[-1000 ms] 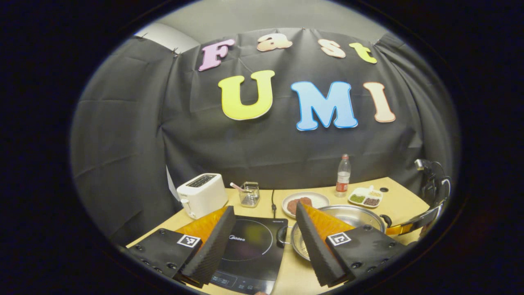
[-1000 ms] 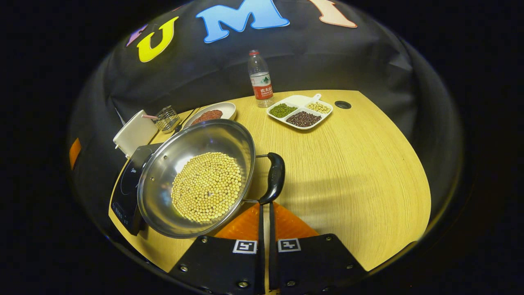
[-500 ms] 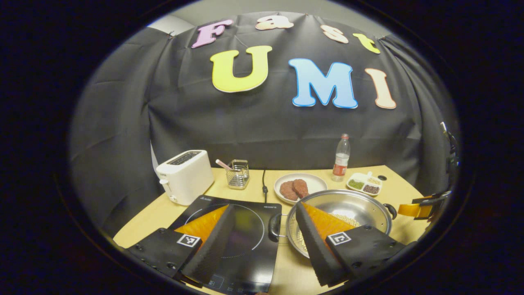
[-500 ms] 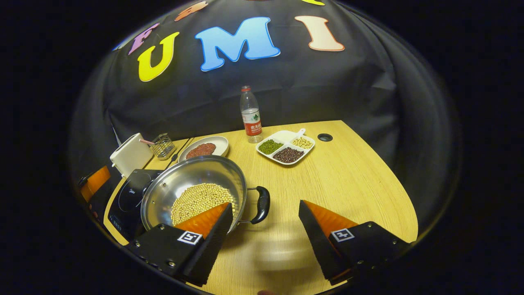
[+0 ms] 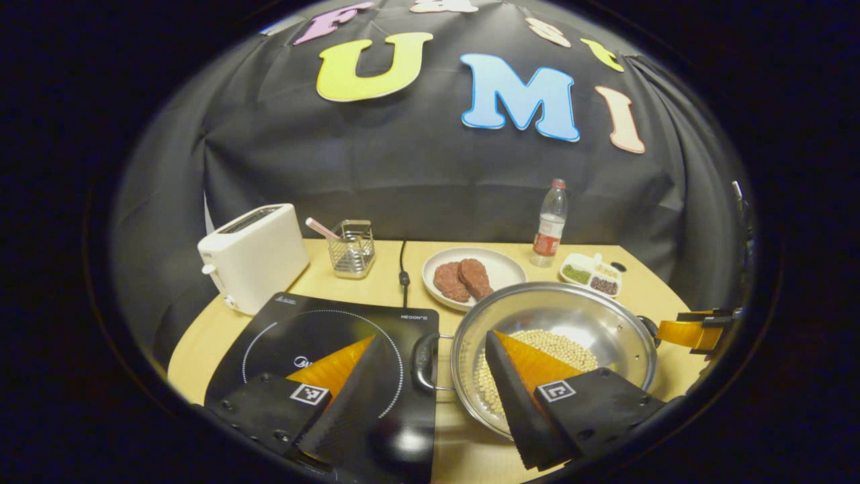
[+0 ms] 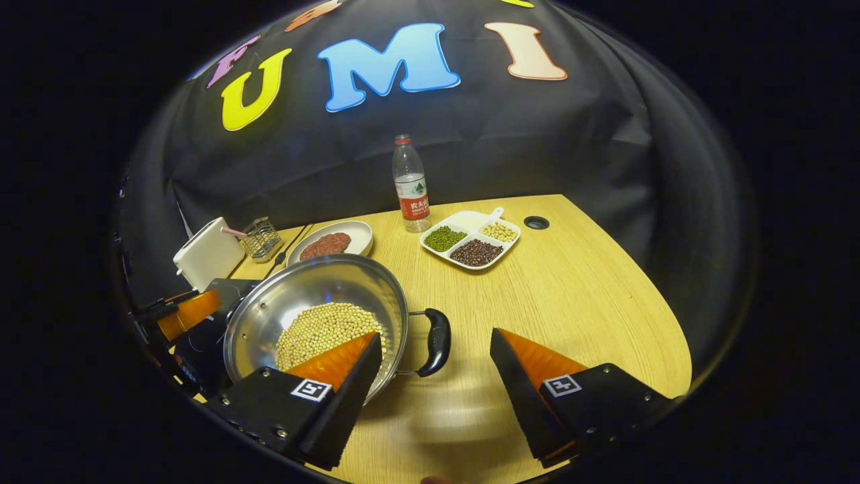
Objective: First push the handle of the pot to place it horizontally, then grasp the pot with both hands and set it on the induction cooktop.
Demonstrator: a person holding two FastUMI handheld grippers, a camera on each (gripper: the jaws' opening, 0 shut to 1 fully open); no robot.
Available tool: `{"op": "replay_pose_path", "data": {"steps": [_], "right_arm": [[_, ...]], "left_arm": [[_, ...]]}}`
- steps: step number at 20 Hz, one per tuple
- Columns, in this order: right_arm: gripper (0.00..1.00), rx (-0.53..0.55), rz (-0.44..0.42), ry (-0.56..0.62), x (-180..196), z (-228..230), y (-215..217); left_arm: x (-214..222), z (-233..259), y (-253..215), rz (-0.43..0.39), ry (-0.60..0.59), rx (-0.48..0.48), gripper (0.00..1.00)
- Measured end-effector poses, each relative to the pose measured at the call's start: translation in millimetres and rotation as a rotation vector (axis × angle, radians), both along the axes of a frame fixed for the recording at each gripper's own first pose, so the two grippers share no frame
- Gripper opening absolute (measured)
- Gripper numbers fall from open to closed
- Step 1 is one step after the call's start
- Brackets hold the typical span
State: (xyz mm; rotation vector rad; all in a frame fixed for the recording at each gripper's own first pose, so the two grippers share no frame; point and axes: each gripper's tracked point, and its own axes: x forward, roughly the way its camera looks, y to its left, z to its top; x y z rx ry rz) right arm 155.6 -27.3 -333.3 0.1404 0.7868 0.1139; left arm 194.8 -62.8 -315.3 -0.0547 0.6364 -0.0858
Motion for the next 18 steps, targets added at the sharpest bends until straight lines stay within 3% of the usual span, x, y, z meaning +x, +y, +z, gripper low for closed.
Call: {"op": "replay_pose_path", "data": {"steps": [8, 11, 12, 13, 14, 15, 17, 18], "right_arm": [[0.99, -0.008, -0.023, 0.066, 10, -25, 0], [0.99, -0.003, -0.033, 0.094, 13, -33, 3], [0.99, 0.006, -0.033, 0.101, 13, -35, 7], [0.9, 0.001, -0.037, 0.11, 15, -37, 9], [0.89, -0.008, -0.038, 0.119, 15, -40, 10], [0.89, 0.003, -0.036, 0.124, 16, -41, 12], [0.72, -0.011, -0.045, 0.129, 18, -43, 16], [0.72, -0.02, -0.041, 0.138, 16, -44, 17]], "left_arm": [[13, -48, -10, -0.04, 0.119, -0.013, 1.0], [17, -53, -7, -0.037, 0.13, 0.008, 0.96], [20, -54, -9, -0.038, 0.132, 0.013, 0.91], [21, -55, -6, -0.037, 0.137, 0.024, 0.96], [22, -57, -4, -0.034, 0.138, 0.034, 0.87], [22, -58, -3, -0.03, 0.139, 0.038, 0.84], [22, -56, -2, -0.026, 0.137, 0.034, 0.76], [21, -58, -4, -0.03, 0.136, 0.023, 0.72]]}}
